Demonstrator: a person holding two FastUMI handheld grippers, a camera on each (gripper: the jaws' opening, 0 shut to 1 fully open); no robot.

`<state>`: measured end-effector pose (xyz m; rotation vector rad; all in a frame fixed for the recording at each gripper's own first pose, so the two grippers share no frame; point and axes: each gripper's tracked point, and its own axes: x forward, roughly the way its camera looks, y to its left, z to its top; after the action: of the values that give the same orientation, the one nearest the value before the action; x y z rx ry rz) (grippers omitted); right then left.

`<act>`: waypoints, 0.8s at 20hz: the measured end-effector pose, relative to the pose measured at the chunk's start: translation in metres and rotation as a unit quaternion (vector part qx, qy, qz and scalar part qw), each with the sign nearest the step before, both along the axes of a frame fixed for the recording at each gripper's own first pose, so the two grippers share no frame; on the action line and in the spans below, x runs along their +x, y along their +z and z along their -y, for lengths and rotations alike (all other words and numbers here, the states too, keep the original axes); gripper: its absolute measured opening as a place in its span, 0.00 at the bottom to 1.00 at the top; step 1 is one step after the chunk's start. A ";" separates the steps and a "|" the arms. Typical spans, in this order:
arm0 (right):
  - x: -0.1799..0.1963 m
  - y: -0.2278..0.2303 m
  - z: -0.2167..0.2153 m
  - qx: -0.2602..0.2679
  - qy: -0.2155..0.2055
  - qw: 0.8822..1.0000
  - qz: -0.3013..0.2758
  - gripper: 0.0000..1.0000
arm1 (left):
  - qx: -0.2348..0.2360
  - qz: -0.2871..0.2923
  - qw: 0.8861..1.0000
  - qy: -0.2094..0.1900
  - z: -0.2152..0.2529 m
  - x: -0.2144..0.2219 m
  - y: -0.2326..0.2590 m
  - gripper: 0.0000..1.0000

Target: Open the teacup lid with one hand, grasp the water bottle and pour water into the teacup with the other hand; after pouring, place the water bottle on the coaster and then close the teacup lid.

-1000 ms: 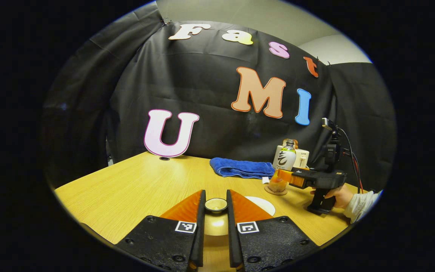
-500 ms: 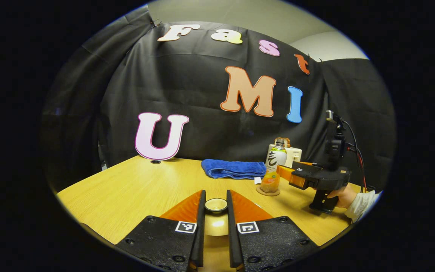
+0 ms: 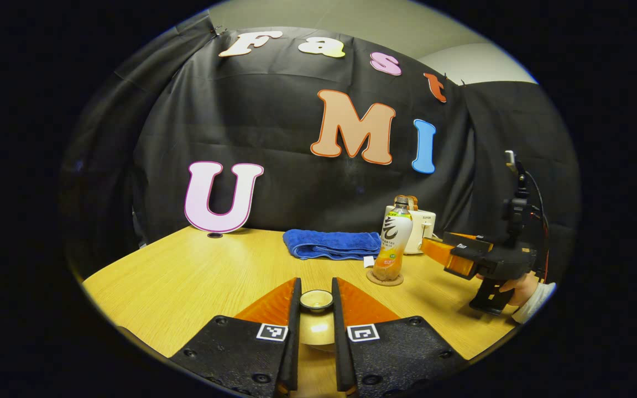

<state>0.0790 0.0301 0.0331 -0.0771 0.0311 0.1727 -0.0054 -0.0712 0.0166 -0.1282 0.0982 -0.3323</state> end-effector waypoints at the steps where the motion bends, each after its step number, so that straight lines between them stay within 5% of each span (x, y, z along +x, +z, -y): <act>1: -0.005 0.003 0.001 0.001 0.001 1.000 0.004 1.00 | 0.000 -0.002 1.000 -0.002 0.003 0.002 -0.001 0.24; 16: -0.047 -0.001 0.012 0.000 0.002 1.000 0.006 0.93 | 0.020 -0.018 0.999 -0.018 0.026 0.021 -0.025 0.25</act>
<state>0.0324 0.0177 0.0324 -0.0786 0.0185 0.1756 0.0154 -0.0971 -0.0088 -0.0923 0.1436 -0.3642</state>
